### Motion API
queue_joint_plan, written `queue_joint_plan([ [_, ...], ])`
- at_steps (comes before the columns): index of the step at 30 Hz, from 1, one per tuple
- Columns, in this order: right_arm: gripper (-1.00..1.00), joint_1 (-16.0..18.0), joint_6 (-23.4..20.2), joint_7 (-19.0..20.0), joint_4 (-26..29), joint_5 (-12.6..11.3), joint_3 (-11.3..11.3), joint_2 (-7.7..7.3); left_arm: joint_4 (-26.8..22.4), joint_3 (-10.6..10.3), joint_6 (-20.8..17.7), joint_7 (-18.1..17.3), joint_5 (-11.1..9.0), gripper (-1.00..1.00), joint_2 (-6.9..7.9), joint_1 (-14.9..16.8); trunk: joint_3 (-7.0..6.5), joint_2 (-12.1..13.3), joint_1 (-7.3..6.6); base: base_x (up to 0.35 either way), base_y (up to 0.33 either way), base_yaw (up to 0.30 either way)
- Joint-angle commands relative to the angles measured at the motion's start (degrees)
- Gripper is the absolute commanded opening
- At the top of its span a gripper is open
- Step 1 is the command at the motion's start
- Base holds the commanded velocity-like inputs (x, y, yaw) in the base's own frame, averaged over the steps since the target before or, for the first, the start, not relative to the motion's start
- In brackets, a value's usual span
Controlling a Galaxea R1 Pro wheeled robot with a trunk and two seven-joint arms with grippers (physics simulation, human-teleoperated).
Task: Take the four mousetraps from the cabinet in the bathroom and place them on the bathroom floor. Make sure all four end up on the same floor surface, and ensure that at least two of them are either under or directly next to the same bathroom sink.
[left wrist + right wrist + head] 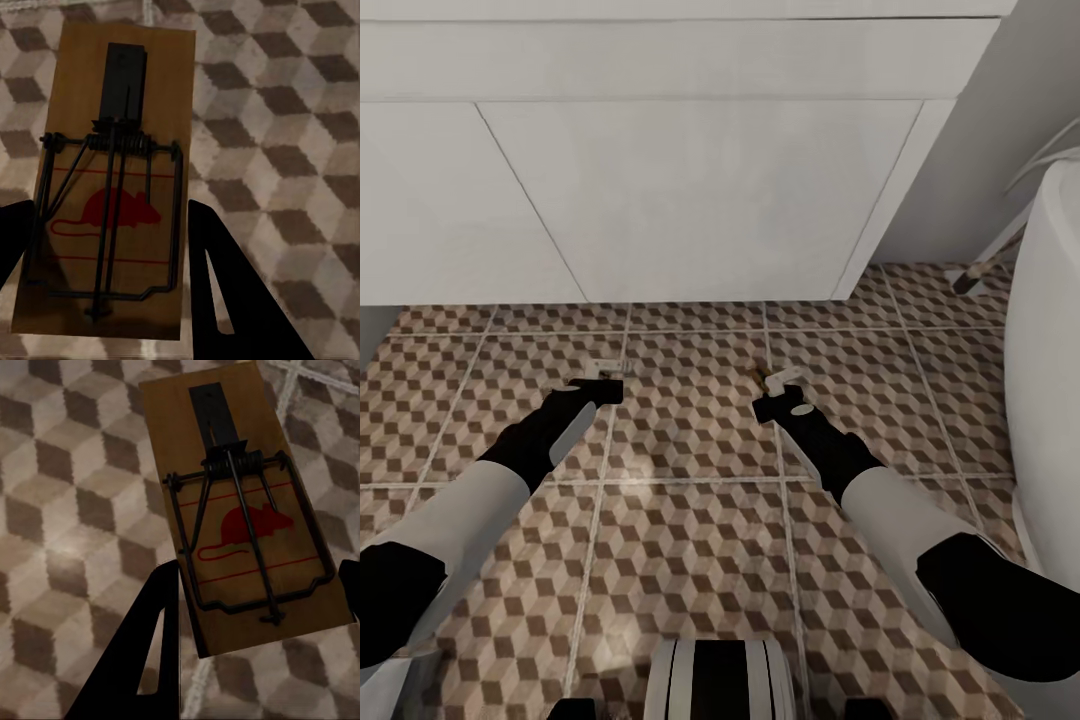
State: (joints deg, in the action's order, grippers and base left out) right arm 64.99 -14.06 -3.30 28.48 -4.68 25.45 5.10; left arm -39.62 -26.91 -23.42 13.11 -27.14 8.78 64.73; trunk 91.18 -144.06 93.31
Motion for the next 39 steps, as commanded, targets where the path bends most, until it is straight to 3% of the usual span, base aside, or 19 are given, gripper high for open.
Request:
queue_joint_plan([
  [1,-1.0,0.05,-0.27,-0.3,0.08,-0.59,0.39,-0.03,-0.15,-0.39,-0.22,0.61,-0.37,-1.0,0.1,0.05,0.35,-0.03,0.01,0.0,0.0,0.0],
  [30,-1.0,0.05,-0.27,-0.3,0.08,-0.59,0.37,-0.09,-0.35,-0.44,-0.22,0.6,-0.37,-1.0,-0.05,0.05,9.41,-0.42,0.76,0.0,0.0,0.0],
  [33,-1.0,0.05,-0.18,-0.26,0.08,-0.59,0.32,-0.18,-0.91,-0.46,-0.22,0.6,-0.37,-1.0,-0.07,0.05,9.68,-0.42,0.76,0.0,0.0,0.0],
  [36,-1.0,0.05,1.6,-0.18,0.19,-0.64,0.33,-0.64,-2.35,-0.5,-0.22,0.6,-0.37,-1.0,-0.03,0.05,9.84,-0.42,0.76,0.0,0.0,0.0],
  [39,-1.0,0.05,7.69,-0.23,0.37,-0.67,0.36,-1.15,-3.95,-0.52,-0.22,0.63,-0.37,-1.0,0.04,0.05,9.89,-0.42,0.76,0.0,0.0,0.0],
])
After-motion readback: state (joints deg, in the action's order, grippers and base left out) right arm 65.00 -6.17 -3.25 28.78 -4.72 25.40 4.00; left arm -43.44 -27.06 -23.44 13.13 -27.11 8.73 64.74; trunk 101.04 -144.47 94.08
